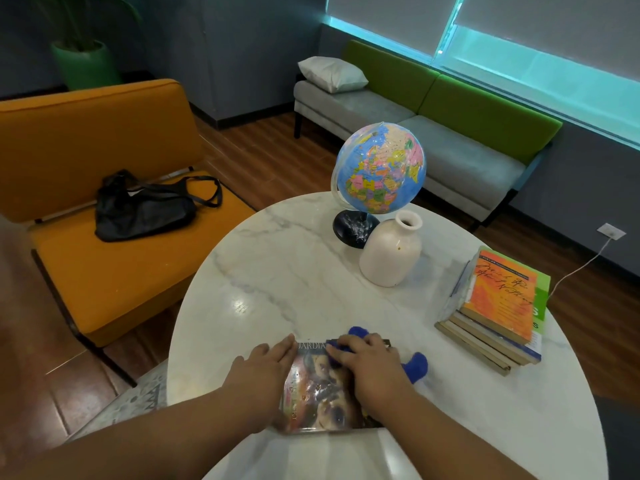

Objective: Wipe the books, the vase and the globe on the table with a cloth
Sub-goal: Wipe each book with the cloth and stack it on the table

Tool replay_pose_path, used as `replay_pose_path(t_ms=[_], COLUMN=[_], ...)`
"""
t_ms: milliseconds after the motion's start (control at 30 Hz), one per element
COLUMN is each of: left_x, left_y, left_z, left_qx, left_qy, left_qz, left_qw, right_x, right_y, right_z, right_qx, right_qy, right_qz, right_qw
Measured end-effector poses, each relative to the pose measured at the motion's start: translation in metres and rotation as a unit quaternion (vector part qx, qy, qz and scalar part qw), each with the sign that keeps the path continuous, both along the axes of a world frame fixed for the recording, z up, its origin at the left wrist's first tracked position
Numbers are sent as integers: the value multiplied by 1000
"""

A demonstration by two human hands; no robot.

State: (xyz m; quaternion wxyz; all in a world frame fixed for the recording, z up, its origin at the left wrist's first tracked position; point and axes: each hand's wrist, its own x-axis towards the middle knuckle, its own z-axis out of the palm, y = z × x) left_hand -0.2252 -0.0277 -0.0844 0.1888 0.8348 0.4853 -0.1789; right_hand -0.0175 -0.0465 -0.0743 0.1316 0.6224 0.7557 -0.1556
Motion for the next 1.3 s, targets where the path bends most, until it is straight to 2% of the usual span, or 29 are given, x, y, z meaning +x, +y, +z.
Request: replay_pose_path(t_ms=[133, 200, 333, 533, 633, 733, 900, 967, 1067, 1100, 1200, 1300], left_x=[1, 0, -1, -1, -2, -2, -1, -1, -2, -2, -2, -1], left_y=[1, 0, 0, 2, 2, 1, 1, 2, 2, 2, 1, 2], left_z=[-1, -2, -3, -7, -6, -7, -5, -4, -4, -3, -1, -1], left_qx=[1, 1, 1, -2, -6, 0, -5, -9, -14, -12, -10, -13], left_qy=[-4, -7, -9, -7, -8, -13, -13, -13, -14, -14, -10, -11], left_qz=[-2, -1, 3, 9, 8, 9, 12, 10, 10, 9, 5, 7], left_qw=[1000, 1000, 1000, 1000, 1000, 1000, 1000, 1000, 1000, 1000, 1000, 1000], right_x=[-12, -2, -8, -19, -1, -6, -42, -33, -13, -9, 0, 4], right_y=[-8, -7, 4, -3, 1, 7, -4, -4, 0, 1, 0, -2], right_z=[-4, -5, -1, 1, -3, 2, 0, -7, -2, 1, -1, -5], right_qx=[-17, -3, 1, -13, -21, -7, -79, -61, -28, -10, 1, -23], right_qy=[42, 66, 13, 51, 93, 88, 68, 120, 229, 217, 73, 21], right_qz=[92, 84, 59, 172, 123, 71, 132, 125, 27, 21, 61, 6], right_qw=[995, 994, 998, 984, 988, 994, 986, 983, 973, 976, 995, 1000])
